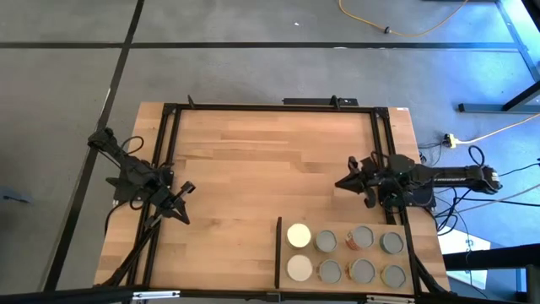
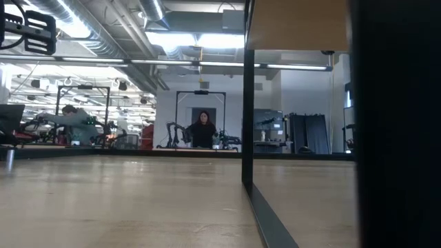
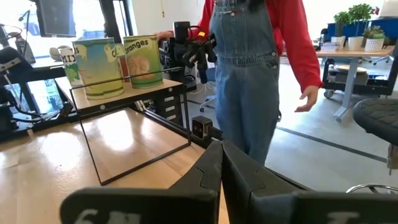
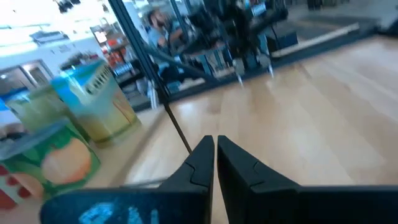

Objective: Pick and place cans onto a shelf
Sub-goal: Return to Home Position

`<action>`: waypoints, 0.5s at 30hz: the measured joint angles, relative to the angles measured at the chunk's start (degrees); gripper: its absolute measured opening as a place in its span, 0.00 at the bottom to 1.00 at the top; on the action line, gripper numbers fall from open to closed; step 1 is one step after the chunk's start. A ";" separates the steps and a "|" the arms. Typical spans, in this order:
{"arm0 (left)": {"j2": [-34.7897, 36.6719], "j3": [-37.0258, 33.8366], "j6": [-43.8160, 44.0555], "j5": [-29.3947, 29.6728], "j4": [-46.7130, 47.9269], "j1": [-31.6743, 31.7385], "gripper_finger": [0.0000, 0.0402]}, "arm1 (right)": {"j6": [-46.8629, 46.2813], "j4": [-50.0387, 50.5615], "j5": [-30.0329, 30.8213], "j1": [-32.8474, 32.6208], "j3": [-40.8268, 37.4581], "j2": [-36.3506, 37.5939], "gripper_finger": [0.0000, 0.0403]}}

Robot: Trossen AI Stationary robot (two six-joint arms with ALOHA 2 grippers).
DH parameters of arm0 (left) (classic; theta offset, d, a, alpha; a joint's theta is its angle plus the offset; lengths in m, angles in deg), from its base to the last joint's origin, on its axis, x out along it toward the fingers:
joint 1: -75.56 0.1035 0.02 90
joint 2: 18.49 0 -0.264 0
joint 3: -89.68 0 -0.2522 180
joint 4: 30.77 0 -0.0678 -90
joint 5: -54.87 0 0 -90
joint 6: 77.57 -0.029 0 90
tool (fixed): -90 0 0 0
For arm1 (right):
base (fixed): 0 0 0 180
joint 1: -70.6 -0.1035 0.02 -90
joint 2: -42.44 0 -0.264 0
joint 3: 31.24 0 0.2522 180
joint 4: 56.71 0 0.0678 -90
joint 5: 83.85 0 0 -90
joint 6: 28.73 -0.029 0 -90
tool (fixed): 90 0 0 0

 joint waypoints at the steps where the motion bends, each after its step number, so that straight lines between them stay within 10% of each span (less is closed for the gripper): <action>1: 0.00 0.00 0.00 0.01 -0.02 0.00 0.00 | 0.02 -0.04 -0.02 0.00 0.00 0.88 0.06; 15: 0.00 0.00 0.00 0.04 -0.02 0.00 0.00 | 0.02 0.04 -0.02 0.00 0.00 3.68 0.06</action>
